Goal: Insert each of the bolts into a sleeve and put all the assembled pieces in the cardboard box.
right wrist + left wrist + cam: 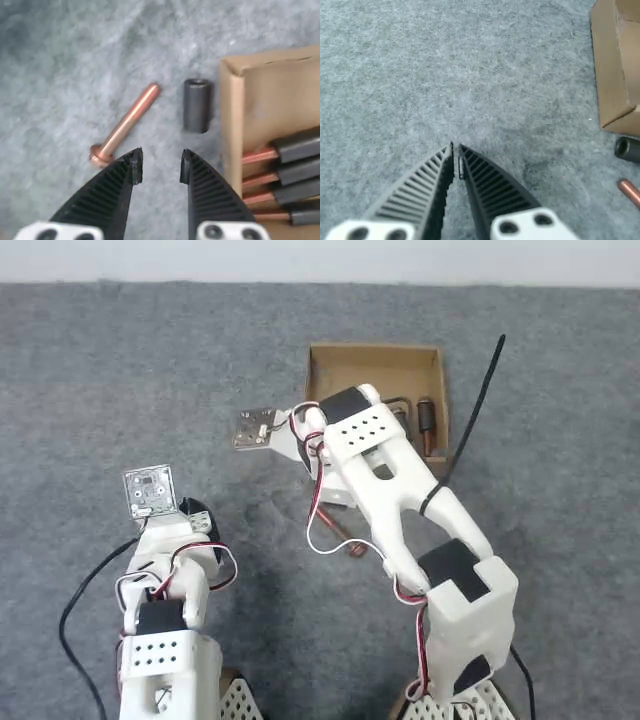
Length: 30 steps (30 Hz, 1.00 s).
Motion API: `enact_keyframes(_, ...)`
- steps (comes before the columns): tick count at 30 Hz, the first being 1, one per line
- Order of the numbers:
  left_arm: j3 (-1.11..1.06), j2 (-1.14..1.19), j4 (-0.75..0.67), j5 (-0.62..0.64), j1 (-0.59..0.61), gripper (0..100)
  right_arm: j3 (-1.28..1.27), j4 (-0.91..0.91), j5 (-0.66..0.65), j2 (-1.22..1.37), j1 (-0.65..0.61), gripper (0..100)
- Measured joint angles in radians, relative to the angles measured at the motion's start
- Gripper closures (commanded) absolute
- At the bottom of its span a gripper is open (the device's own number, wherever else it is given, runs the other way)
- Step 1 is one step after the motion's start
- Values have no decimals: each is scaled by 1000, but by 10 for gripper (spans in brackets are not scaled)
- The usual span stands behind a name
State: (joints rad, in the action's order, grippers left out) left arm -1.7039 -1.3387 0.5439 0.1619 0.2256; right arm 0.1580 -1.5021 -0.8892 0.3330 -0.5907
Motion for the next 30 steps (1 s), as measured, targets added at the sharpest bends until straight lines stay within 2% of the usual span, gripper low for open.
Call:
enact_keyframes(6,0,0,0,0,0,989,0,-132,0,-2,-35,984)
enact_keyframes(12,0,0,0,0,0,989,0,-144,0,-28,-71,928)
enact_keyframes(18,0,0,0,0,0,989,-38,-187,-40,-103,-92,928)
enact_keyframes(25,0,0,0,0,0,989,-316,6,-55,-304,-121,924)
enact_keyframes(30,0,0,0,0,0,989,-356,127,-72,-318,-114,924)
